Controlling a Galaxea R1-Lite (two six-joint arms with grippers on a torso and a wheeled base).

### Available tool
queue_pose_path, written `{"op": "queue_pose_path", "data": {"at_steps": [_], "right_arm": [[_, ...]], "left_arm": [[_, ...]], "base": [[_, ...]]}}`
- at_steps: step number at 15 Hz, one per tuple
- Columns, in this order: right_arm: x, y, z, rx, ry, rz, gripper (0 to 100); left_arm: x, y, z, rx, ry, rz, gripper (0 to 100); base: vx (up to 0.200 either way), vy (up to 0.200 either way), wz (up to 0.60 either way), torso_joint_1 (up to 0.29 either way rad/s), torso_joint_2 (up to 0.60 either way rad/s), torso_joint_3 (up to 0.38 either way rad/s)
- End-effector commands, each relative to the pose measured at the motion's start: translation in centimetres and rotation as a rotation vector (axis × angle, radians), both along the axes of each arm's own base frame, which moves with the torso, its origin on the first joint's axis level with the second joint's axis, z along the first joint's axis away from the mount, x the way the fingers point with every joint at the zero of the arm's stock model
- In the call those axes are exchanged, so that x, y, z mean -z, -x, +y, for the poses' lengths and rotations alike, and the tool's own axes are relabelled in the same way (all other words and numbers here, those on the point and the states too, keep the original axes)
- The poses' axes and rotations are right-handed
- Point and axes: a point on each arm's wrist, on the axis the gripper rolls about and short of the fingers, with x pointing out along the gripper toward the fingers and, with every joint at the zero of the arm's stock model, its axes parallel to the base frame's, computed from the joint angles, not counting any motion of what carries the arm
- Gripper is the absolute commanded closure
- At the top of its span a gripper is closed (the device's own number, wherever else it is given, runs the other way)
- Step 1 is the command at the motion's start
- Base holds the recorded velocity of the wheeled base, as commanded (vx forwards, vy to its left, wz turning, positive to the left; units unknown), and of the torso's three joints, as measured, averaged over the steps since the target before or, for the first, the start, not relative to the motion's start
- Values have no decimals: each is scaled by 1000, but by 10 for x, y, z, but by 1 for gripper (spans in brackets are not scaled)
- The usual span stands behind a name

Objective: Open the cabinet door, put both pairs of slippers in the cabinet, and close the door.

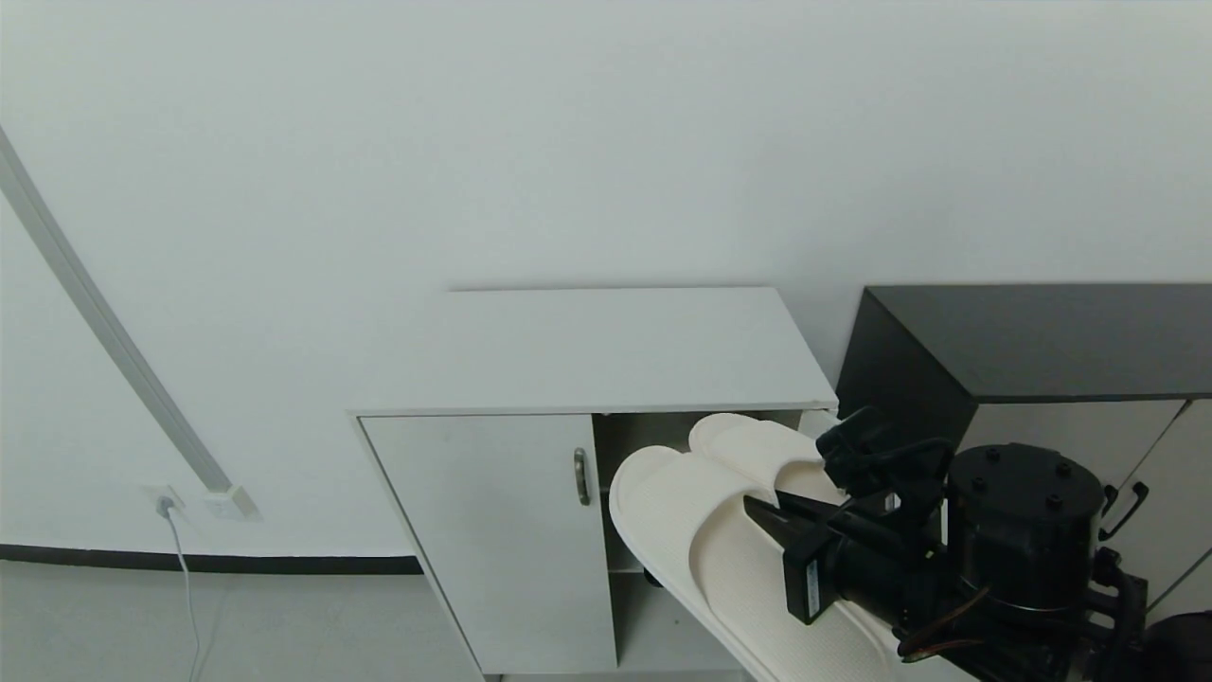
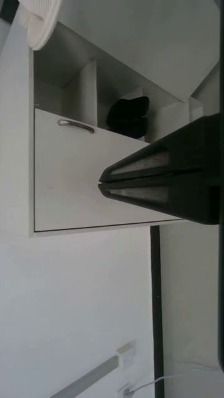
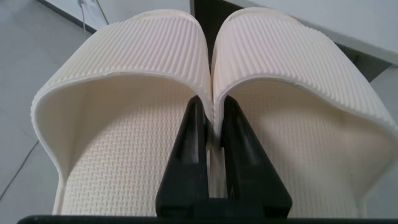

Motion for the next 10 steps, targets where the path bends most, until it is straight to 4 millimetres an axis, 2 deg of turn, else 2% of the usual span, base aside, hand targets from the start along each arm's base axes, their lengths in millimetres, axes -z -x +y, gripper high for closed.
{"op": "queue_pose_path", "data": {"at_steps": [1,10], "right_arm": [[0,0,0,1,0,1,100],[2,0,0,-1,4,5,100]], "left_arm": [[0,0,0,0,0,1,100],[0,0,0,0,0,1,100]], "base": [[0,0,0,-217,496,290],[0,0,0,-217,542,319]]}}
